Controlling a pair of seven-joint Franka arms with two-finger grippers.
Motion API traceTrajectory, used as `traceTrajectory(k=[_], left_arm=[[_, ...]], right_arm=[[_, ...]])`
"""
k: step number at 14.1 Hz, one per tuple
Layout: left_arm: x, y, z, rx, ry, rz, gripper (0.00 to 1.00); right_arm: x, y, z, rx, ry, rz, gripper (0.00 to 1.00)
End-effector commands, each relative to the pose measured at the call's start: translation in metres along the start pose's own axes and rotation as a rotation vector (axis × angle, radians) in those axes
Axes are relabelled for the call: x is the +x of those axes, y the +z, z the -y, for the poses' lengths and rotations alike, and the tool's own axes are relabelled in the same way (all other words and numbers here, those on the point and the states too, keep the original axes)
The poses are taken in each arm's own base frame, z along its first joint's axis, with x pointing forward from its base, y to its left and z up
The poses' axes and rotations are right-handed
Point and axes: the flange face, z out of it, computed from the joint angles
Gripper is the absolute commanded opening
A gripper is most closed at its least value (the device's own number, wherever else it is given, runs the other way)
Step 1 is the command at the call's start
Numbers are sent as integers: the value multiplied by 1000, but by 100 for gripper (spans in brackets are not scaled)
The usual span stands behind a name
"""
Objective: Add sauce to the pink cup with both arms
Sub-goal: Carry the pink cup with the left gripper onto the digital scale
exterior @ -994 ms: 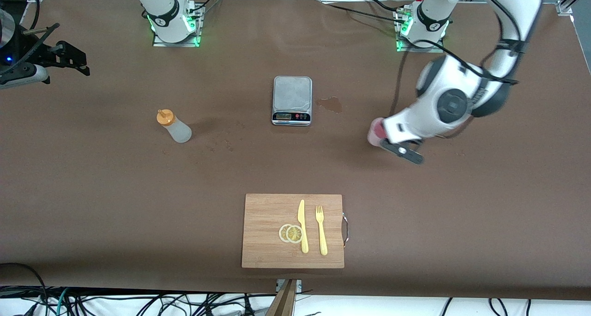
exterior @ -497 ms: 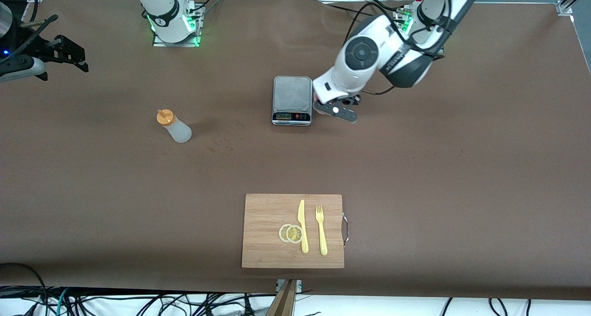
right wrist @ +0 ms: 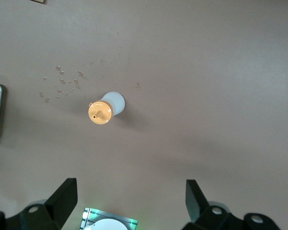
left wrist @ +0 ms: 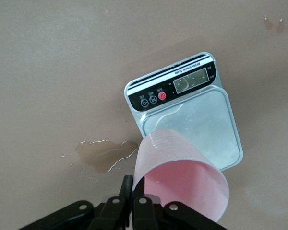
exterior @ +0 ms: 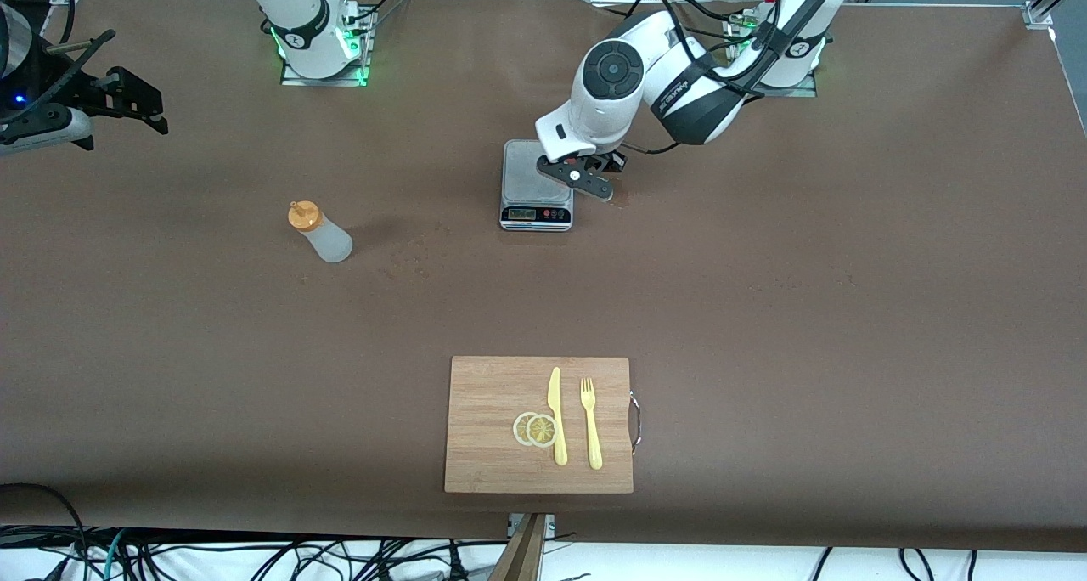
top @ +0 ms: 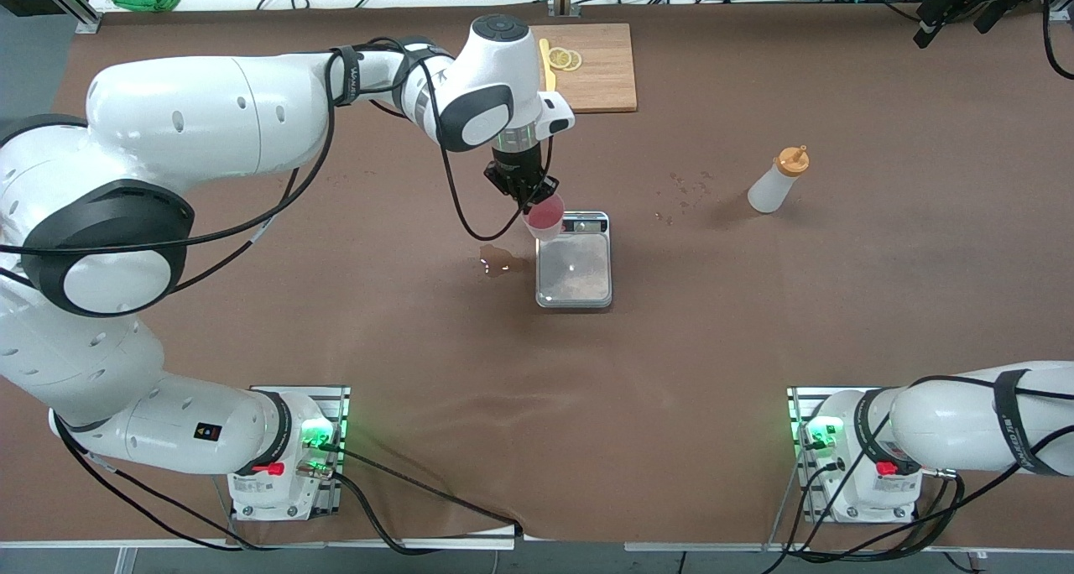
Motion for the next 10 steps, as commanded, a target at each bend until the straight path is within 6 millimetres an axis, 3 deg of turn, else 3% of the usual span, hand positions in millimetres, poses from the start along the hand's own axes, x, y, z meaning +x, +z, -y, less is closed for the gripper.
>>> traceTrajectory(k=[1,4,8,9,10], left_arm=[[-2,7,-21,-11,30,-13,0],[-16,32,-51,-8,76,19,0],[-7,46,-50,20,115,-30,0],[-6,47,-49,57,135,-51,15],[-2,56,-47,66,113,-47,20]], right_arm=[[-5,1,3,-14,2,-4,100],[-4,2,3,-14,-2,-1,100],[0,7,1,-14,-8,6,100],[0,6,1,-14,-10,3,100],[0,3,1,-15,-8,-2,100]])
